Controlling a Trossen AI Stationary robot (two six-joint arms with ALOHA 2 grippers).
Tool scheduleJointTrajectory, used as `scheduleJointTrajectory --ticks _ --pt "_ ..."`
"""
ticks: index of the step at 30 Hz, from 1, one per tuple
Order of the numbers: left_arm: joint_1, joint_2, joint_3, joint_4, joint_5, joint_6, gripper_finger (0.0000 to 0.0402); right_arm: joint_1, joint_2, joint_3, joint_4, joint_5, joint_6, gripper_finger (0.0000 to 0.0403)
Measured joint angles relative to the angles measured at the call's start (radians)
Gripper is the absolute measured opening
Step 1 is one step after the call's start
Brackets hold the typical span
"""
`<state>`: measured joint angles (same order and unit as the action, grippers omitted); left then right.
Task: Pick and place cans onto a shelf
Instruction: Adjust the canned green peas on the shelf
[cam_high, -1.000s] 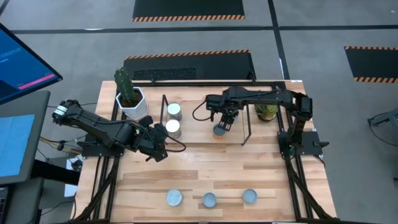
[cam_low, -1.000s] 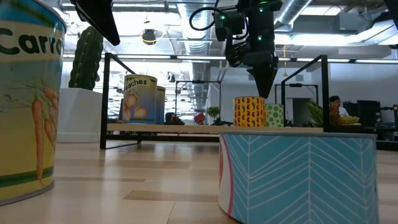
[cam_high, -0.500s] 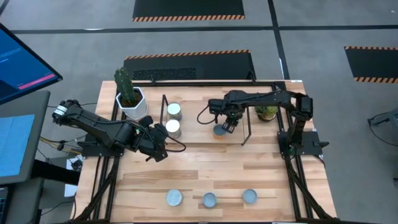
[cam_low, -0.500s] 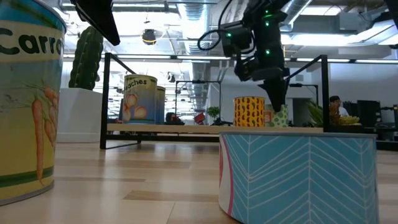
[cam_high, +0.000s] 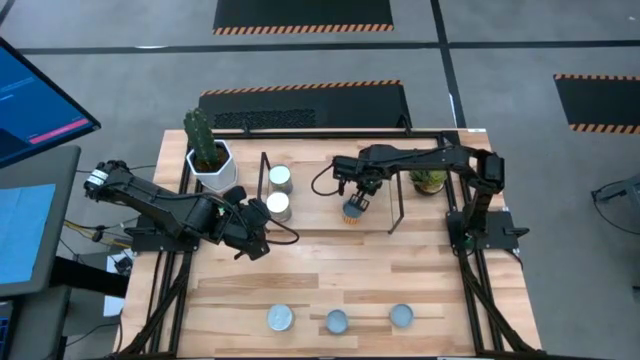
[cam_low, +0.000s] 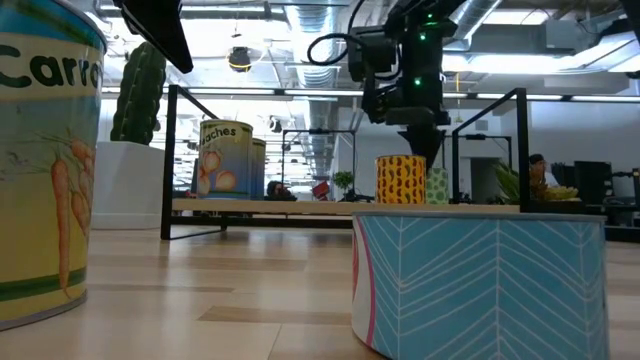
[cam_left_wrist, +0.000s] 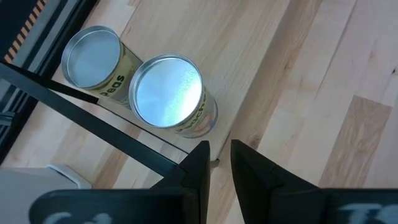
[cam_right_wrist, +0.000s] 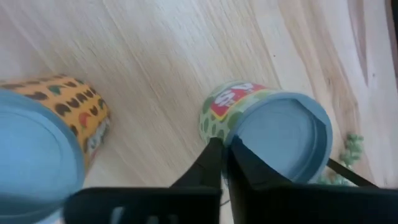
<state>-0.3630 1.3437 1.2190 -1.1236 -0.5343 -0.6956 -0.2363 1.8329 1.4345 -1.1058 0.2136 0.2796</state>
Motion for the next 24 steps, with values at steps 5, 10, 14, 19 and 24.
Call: scheduleJointTrajectory --ticks 5,10,14,19,24 --pt "0.0 0.0 0.0 0.0 0.0 0.0 0.0052 -0.001 0.0 0.0 0.022 -0.017 -0.015 0.0012" --pt "0.0 0.0 0.0 0.0 0.0 0.0 0.0052 -0.001 0.002 0.007 0.053 -0.028 -0.019 0.0005" --pt "0.0 0.0 0.0 0.0 0.0 0.001 0.0052 -0.001 0.007 0.025 0.09 -0.047 -0.026 0.0011" --pt "0.0 0.0 0.0 0.0 0.0 0.003 0.0052 0.0 0.008 0.032 0.166 -0.108 -0.026 0.0006" --pt "0.0 0.0 0.0 0.0 0.0 0.003 0.0052 0.0 0.008 0.032 0.181 -0.118 -0.026 0.0011"
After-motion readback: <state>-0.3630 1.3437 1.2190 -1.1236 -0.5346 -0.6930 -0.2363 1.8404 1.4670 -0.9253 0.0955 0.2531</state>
